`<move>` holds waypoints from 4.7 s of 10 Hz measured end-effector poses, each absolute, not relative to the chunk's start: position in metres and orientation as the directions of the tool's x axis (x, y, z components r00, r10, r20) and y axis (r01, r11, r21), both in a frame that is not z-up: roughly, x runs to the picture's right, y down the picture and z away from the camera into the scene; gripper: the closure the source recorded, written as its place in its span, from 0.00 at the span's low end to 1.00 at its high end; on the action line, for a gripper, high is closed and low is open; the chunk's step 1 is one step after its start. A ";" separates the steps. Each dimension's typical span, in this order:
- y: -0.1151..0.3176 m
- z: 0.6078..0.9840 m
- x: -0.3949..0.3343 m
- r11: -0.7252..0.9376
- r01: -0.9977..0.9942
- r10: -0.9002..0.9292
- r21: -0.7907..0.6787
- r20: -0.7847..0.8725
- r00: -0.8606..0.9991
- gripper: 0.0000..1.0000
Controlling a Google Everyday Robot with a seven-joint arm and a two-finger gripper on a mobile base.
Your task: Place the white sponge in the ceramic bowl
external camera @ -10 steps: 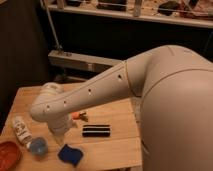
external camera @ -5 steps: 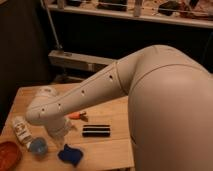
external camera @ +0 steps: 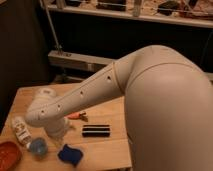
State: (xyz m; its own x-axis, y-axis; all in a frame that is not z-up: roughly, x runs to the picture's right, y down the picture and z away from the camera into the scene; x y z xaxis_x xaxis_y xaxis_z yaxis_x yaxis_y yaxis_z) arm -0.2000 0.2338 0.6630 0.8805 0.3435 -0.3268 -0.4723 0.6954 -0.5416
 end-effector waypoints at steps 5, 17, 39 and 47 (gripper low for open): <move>0.283 0.669 -0.211 0.724 -0.420 0.327 -0.547 -0.263 0.907 0.35; 0.329 0.717 -0.193 0.776 -0.414 0.336 -0.477 -0.242 0.910 0.35; 0.152 0.694 -0.333 0.842 -0.309 0.314 -0.442 -0.062 0.947 1.00; 0.173 0.650 -0.469 0.834 -0.083 0.176 -0.546 0.121 0.977 1.00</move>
